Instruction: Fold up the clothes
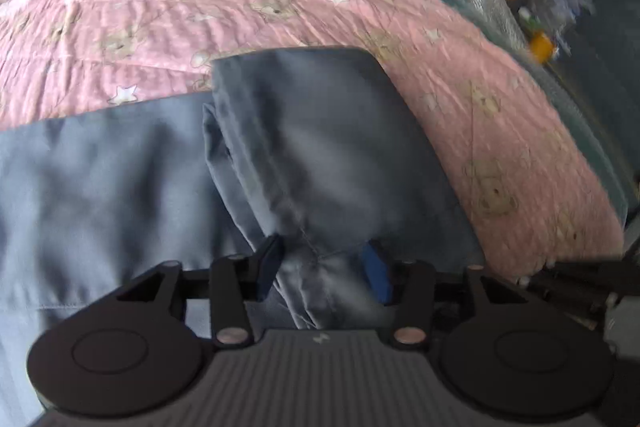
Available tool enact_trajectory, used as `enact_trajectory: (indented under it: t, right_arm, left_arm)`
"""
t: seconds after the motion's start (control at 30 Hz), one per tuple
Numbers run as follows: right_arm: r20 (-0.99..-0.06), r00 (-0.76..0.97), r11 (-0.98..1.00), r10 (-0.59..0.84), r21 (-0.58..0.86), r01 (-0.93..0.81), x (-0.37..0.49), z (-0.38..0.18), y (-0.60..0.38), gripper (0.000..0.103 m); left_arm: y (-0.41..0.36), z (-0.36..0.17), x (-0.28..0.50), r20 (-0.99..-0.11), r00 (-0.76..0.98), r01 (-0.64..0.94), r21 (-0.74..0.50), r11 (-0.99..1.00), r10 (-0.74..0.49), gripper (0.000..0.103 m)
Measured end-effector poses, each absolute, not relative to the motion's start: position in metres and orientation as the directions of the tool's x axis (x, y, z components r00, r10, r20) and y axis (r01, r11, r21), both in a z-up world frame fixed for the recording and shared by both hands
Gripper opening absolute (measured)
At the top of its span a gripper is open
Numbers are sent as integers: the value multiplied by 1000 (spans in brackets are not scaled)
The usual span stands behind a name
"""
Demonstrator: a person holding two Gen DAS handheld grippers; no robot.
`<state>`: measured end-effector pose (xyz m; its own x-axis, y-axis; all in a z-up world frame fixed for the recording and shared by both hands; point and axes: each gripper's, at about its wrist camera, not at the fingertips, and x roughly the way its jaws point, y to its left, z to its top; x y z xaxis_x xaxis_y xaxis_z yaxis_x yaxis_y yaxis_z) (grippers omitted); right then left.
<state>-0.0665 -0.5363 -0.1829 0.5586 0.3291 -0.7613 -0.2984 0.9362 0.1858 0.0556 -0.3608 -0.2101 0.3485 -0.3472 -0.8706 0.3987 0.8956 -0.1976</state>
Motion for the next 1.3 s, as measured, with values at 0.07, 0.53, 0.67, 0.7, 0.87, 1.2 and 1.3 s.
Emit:
enact_trajectory:
  t: [0.07,0.53,0.67,0.7,0.87,1.2,1.3]
  right_arm:
    - [-722,615,945,317,189,-266,-68,-170,-543,26]
    - [-771,594,971,229,141,-191,-56,-190,-539,24]
    - [-706,685,963,181,-13,-268,-70,-158,-511,12]
    - [-684,705,956,186,-39,-290,-73,-151,-502,11]
    - [-599,754,928,268,-49,-369,-78,-132,-467,11]
    - [-509,698,863,504,339,-376,-41,-113,-443,43]
    - [-682,588,897,435,267,-353,-10,-158,-410,18]
  left_arm:
    - [-358,-206,57,-861,348,390,-226,893,-371,48]
    - [-389,-160,90,-854,320,414,-264,871,-410,69]
    - [-413,-166,102,-886,242,445,-262,857,-396,70]
    - [-415,-168,105,-891,233,451,-256,855,-390,70]
    - [-383,-167,113,-882,192,457,-308,834,-430,23]
    - [-179,-174,108,-785,311,208,-494,844,-536,14]
    - [-150,-202,109,-779,303,144,-531,835,-548,16]
